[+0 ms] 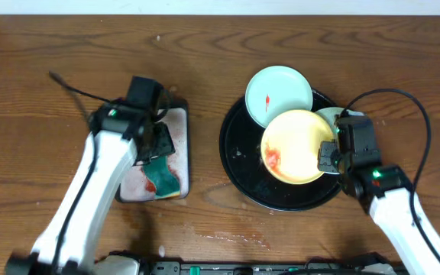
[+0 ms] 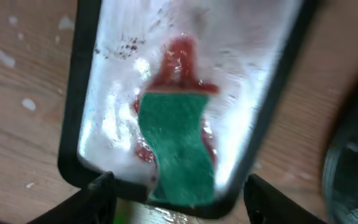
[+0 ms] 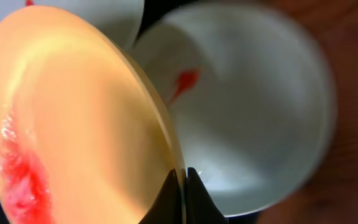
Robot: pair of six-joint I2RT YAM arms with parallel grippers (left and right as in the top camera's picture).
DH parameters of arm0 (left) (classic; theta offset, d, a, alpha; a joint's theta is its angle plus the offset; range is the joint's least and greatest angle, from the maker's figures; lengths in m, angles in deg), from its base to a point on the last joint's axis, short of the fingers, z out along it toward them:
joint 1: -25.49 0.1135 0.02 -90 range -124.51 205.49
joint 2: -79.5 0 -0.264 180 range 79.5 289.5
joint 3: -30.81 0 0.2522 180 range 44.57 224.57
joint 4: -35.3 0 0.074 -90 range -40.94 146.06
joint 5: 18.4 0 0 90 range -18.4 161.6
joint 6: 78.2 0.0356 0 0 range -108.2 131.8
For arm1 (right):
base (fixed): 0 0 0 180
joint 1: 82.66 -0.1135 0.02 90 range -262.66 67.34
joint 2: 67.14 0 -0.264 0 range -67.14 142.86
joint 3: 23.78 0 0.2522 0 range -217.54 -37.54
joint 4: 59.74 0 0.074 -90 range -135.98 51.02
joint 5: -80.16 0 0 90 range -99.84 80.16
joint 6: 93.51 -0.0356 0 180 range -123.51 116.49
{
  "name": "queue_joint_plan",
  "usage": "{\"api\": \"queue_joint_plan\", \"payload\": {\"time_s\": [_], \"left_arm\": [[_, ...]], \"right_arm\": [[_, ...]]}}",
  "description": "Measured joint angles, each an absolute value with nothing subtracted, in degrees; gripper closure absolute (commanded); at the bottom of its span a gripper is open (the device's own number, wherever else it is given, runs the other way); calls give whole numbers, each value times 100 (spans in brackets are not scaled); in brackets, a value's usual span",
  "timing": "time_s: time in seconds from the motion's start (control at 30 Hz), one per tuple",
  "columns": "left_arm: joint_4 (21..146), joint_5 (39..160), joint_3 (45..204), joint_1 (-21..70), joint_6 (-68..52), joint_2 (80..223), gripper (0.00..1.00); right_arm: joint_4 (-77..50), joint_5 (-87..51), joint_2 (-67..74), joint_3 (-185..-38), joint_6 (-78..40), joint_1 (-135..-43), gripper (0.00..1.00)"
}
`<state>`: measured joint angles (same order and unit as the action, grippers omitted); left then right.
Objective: Clean dirty plates on tray and stack at the side
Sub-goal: 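Return the sponge to the white tray with the left gripper, then grasp the yellow plate rim with right gripper and lift it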
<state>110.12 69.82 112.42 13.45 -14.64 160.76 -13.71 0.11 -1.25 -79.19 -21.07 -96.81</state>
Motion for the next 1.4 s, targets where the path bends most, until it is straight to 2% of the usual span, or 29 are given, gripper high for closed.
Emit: {"api": "queue_joint_plan", "payload": {"time_s": [0.1, 0.33, 0.37, 0.67, 0.83, 1.1, 1.4], "left_arm": [[11021, 7047, 11242, 1345, -1448, 15418, 24], [11147, 7137, 11242, 1343, -1446, 14314, 22], [11184, 7146, 11242, 1343, -1446, 14218, 14], [11230, 7157, 11242, 1343, -1424, 13947, 13], [11233, 7168, 11242, 1343, -1424, 13951, 13], [11233, 7168, 11242, 1343, -1424, 13951, 13], [11230, 7168, 11242, 1343, -1424, 13951, 12]], "right_arm": [[-1406, 868, -470, -7917, -2105, -10108, 99], [-1834, 2348, -569, -7915, -1539, -11253, 99], [-1902, 2595, -566, -7915, -1430, -11452, 99], [-2280, 4302, -566, -7915, -160, -13047, 99], [-2320, 4748, -566, -7915, 433, -13766, 99], [-2322, 5425, -566, -7915, 1117, -14562, 99], [-2326, 5876, -566, -7915, 1379, -14730, 99]]}}
